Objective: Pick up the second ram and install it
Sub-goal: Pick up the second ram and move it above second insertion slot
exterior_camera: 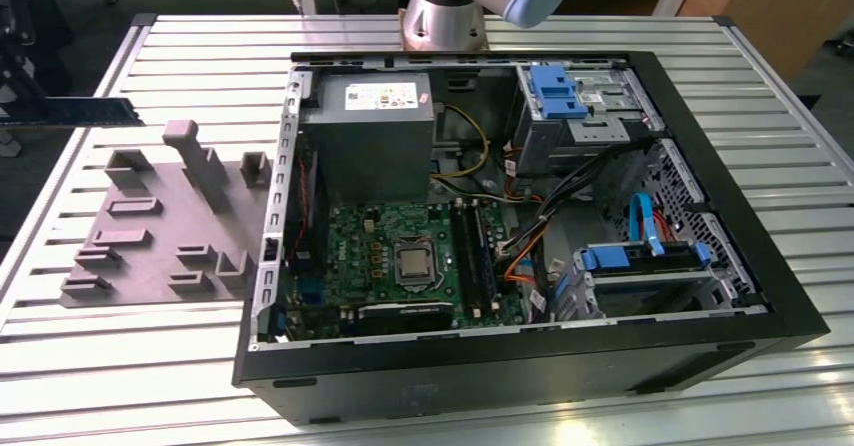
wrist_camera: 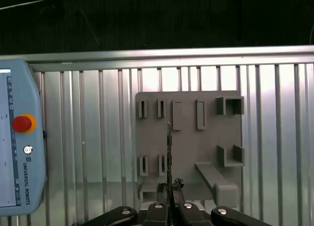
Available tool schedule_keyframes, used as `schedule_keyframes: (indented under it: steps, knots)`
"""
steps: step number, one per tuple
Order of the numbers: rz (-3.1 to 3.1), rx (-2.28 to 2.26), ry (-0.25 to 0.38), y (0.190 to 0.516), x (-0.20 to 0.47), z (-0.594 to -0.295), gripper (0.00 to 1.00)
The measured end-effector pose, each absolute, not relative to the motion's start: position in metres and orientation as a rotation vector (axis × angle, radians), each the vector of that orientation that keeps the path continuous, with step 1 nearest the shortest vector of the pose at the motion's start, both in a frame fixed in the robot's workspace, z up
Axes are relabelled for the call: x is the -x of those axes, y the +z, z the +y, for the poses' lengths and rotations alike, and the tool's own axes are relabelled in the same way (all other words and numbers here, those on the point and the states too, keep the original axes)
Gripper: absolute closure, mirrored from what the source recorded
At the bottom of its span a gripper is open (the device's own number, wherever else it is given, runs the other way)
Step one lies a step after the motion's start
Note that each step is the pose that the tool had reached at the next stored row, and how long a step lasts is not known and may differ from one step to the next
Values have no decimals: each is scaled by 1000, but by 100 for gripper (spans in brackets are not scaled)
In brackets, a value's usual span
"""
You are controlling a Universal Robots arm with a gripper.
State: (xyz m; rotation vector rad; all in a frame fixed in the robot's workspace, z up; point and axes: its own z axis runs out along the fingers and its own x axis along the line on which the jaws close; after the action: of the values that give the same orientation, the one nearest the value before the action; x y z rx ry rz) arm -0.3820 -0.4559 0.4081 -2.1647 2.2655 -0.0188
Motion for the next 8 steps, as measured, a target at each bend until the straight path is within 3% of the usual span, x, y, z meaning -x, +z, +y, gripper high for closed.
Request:
schedule_keyframes:
  steps: [8]
  knots:
    - [2266, 2165, -19, 408, 365, -456, 86]
